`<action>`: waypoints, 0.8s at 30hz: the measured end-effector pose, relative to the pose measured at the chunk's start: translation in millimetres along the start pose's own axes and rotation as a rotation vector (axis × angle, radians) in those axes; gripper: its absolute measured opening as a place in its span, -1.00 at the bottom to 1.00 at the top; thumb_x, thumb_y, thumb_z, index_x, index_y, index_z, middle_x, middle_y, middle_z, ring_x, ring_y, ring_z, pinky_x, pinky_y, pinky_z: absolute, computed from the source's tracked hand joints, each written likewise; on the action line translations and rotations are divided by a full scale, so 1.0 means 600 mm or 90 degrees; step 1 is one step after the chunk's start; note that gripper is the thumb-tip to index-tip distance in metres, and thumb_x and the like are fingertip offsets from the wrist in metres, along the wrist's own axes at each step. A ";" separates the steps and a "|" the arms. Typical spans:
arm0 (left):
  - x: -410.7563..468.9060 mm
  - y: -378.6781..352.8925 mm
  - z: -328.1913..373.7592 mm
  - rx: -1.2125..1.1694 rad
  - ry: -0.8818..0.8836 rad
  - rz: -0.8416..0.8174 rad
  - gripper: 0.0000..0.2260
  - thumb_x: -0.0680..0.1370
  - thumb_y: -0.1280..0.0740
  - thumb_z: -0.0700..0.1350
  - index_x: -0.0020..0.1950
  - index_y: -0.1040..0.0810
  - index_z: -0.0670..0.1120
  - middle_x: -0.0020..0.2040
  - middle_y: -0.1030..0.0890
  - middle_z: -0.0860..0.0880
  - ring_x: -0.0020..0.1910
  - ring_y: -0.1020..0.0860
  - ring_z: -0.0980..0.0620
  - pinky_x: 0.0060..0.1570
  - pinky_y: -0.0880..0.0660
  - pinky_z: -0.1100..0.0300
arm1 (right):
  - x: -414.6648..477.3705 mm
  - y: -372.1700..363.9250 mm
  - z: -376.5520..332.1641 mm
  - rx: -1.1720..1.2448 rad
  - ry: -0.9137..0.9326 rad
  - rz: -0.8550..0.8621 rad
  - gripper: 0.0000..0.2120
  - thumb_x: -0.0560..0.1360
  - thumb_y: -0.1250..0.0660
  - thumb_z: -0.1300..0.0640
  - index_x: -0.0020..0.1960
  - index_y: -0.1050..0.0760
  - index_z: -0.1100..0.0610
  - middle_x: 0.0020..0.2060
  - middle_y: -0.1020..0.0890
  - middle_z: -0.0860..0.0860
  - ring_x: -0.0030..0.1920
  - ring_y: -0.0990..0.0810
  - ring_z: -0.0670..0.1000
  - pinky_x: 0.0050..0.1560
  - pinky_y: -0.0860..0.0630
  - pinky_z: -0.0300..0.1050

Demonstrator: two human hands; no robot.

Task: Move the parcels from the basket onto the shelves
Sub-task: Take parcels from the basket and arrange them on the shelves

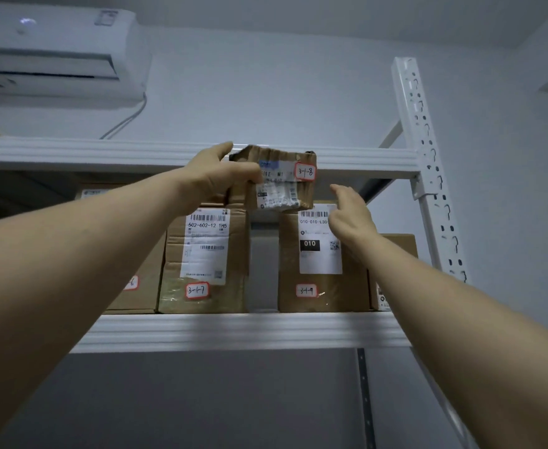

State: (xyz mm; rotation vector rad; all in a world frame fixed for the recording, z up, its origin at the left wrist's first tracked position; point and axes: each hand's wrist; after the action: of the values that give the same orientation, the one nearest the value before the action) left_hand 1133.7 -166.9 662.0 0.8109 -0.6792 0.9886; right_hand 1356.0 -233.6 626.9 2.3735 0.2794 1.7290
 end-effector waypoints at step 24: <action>-0.015 0.001 -0.022 -0.093 -0.016 0.061 -0.11 0.30 -0.42 -0.09 0.50 -0.04 0.31 0.29 -0.35 -0.10 0.02 -0.60 -0.09 -0.08 -0.62 0.04 | 0.005 0.108 -0.082 -0.484 0.030 -0.282 -0.59 0.17 -0.29 -0.03 0.01 -0.40 -0.03 -0.05 -0.49 0.06 0.07 -0.34 0.12 0.15 -0.35 0.08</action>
State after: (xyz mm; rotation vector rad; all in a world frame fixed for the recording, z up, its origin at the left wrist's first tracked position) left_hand 1131.1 -159.4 647.8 0.6684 -0.8084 1.0041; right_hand 1312.3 -293.2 661.4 1.5834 0.1075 1.3517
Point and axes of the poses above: each hand's wrist, its own x-axis towards the middle knuckle, its own y-axis out of the back of the hand, z = x × y
